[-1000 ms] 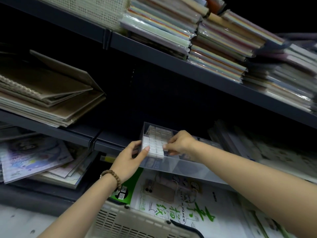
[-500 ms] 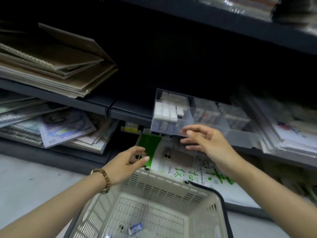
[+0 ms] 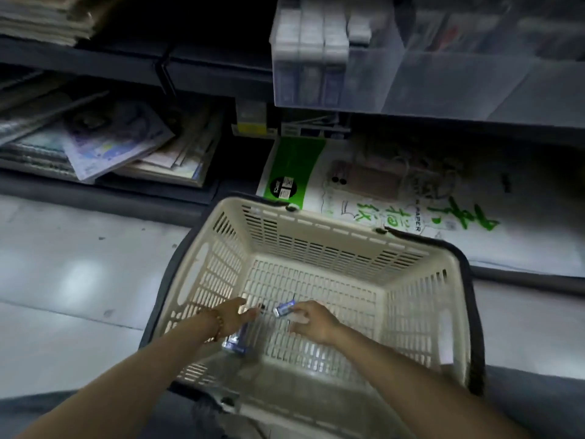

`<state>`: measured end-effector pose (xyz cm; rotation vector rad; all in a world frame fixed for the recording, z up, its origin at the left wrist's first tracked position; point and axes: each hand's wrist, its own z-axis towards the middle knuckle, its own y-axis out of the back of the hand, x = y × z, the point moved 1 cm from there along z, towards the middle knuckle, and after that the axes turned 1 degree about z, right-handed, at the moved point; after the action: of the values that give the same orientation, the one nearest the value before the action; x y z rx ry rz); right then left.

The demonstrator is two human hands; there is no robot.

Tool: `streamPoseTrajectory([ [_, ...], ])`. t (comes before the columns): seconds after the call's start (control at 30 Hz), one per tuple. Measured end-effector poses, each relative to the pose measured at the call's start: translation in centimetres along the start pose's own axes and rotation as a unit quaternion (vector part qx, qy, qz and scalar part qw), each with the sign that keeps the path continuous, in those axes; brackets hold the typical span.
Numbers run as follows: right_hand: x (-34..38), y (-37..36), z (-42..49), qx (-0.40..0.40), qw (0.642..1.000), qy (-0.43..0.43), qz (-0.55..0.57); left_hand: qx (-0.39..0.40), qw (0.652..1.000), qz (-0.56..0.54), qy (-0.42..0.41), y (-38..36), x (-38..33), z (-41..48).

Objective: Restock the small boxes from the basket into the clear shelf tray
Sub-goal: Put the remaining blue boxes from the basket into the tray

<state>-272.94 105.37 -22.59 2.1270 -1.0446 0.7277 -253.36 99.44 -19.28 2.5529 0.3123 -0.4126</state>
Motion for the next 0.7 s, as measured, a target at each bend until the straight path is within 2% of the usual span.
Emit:
streamPoseTrajectory([
  [0.07,-1.2,-1.1,1.7,-0.019,0.999,0.017,-0.049,0.009,1.000,-0.002,0.016,-0.3,0.4,1.3],
  [0.2,-3.5,-2.6,3.2,0.015,0.970,0.067,-0.233,0.024,0.999,0.023,0.038,-1.0,1.7,2.9],
  [0.27,-4.3,-2.4,3.1,0.002,0.963,0.090,-0.255,0.010,0.997,0.054,0.046,-1.4,2.4,3.6],
  [0.4,-5.8,-0.6,2.5,-0.116,0.969,0.086,-0.199,-0.008,0.999,0.027,0.038,-2.6,2.9,5.3],
  [0.5,-6.2,-0.6,2.1,-0.174,0.971,0.068,-0.150,-0.092,0.995,0.036,0.026,-3.6,3.2,6.0],
  [0.53,-6.1,-1.0,2.1,-0.189,0.970,0.060,-0.138,-0.097,0.994,0.041,0.022,-3.9,3.2,6.3],
  [0.63,-5.3,-2.0,2.6,-0.258,0.964,-0.006,-0.060,-0.081,0.993,0.085,0.006,-4.2,2.9,6.4],
  [0.7,-4.8,-2.4,3.0,-0.277,0.959,-0.059,-0.003,-0.082,0.992,0.093,0.007,-4.4,2.8,6.4],
])
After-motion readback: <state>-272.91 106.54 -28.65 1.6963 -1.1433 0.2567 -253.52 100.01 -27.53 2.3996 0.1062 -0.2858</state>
